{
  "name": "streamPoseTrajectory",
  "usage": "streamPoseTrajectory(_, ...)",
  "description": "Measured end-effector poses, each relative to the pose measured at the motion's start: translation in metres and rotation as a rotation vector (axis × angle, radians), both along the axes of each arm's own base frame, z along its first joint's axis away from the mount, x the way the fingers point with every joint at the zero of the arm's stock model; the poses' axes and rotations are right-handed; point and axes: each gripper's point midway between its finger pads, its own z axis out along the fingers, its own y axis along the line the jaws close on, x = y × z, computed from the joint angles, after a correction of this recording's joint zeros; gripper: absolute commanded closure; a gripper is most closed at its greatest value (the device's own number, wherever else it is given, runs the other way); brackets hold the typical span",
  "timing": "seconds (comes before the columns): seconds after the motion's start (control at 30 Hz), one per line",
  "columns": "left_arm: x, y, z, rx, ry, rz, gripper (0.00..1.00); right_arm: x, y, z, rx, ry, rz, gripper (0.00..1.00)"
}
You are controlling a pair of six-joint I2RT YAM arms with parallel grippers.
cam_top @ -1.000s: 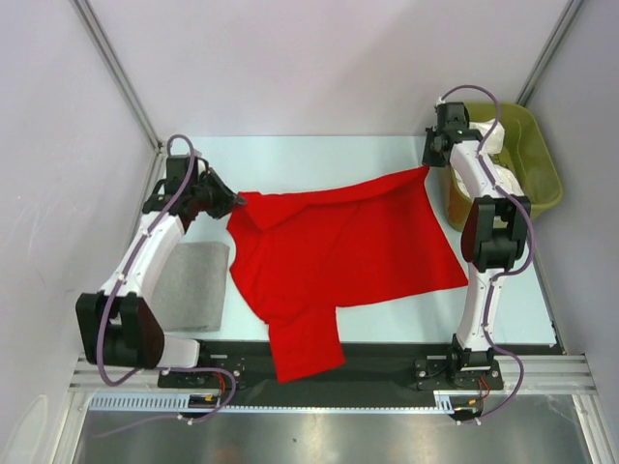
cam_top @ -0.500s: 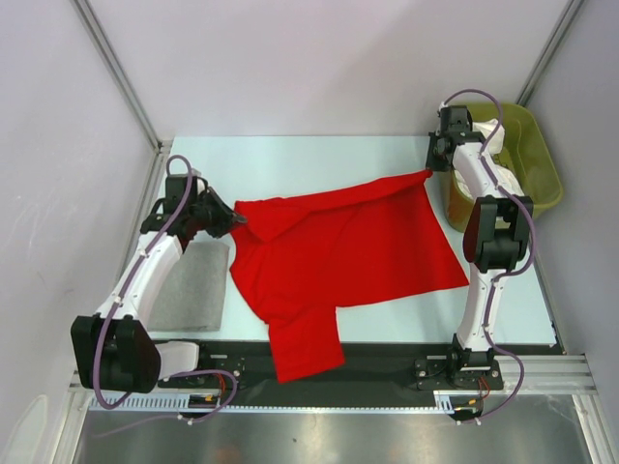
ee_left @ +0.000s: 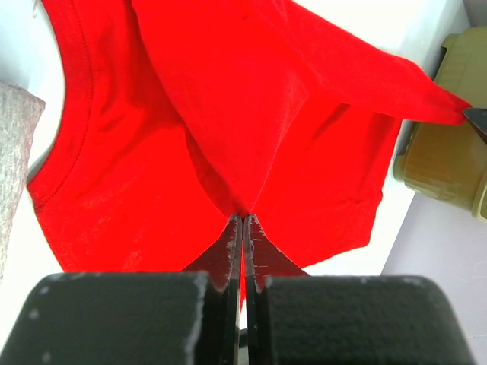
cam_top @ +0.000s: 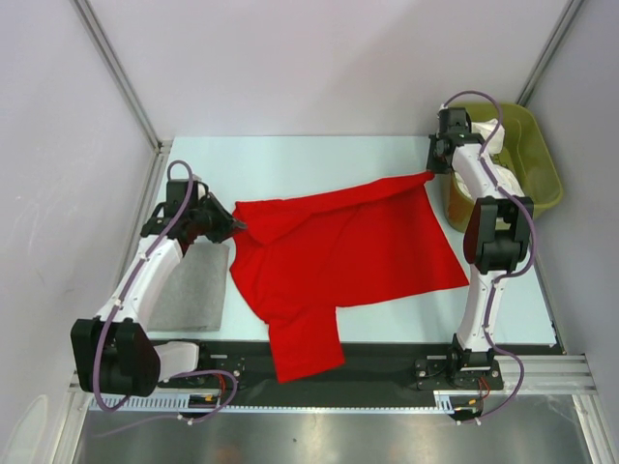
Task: Fold and stack the t-shirts
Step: Fold the tshirt
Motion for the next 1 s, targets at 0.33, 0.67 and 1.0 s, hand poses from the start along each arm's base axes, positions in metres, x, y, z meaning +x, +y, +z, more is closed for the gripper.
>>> streamPoseTrajectory(0.33, -0.003, 0.001, 0.004, 0.003, -0.007, 0.003, 1.0, -0.024, 0.014, -0.006, -0.065, 0.058, 0.009, 0.96)
streamPoseTrajectory(0.67, -0.005, 0.002, 0.002, 0.008, 0.003, 0.006, 1.0, -0.034, 0.009, -0.01, -0.149, 0.094, -0.024, 0.94)
streamPoseTrajectory(1.0, -0.008, 0.002, -0.002, 0.008, 0.016, 0.006, 1.0, -0.039, 0.0, -0.01, -0.194, 0.108, -0.064, 0.82)
